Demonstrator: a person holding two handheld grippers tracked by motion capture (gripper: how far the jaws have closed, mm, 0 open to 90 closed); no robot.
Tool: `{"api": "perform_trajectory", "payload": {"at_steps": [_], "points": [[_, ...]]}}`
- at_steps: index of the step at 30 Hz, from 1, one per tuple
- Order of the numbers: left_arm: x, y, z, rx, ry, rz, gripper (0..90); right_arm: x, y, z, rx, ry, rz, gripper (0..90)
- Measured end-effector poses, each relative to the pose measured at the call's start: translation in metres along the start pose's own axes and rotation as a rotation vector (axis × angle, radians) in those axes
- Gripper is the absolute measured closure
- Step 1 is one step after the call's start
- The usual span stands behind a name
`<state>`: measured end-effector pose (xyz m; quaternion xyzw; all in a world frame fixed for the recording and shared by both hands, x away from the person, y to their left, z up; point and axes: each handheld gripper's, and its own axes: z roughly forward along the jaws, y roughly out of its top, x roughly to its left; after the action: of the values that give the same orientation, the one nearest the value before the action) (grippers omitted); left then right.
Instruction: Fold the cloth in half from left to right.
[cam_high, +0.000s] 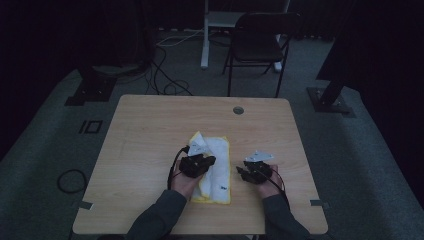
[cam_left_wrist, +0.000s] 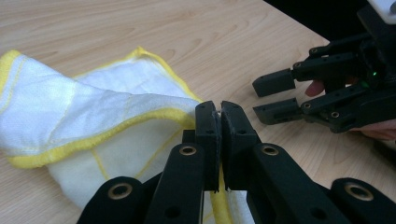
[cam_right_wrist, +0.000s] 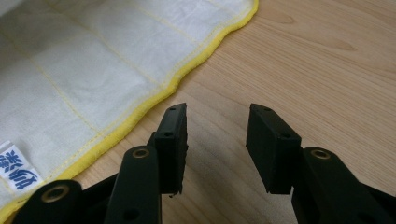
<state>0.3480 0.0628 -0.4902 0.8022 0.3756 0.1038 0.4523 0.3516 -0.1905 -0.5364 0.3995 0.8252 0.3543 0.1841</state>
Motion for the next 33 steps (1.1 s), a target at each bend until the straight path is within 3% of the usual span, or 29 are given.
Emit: {"api": "perform_trajectory", "payload": {"at_steps": [11,24,29,33], "points": [[-0.007,0.005,0.009,0.013,-0.014,0.018,87.1,0.0,0.0,0.0,0.002,-0.001,0.002,58.2],[-0.015,0.005,0.033,0.059,-0.053,0.014,85.7,0.0,0.0,0.001,0.004,0.001,0.0,58.3],[-0.012,0.001,0.026,0.055,-0.056,-0.005,78.5,-0.001,0.0,0.0,0.001,-0.002,0.002,58.3],[-0.014,-0.004,0.017,0.064,-0.05,0.01,78.5,0.0,0.0,0.0,0.003,0.0,0.0,58.3]]}}
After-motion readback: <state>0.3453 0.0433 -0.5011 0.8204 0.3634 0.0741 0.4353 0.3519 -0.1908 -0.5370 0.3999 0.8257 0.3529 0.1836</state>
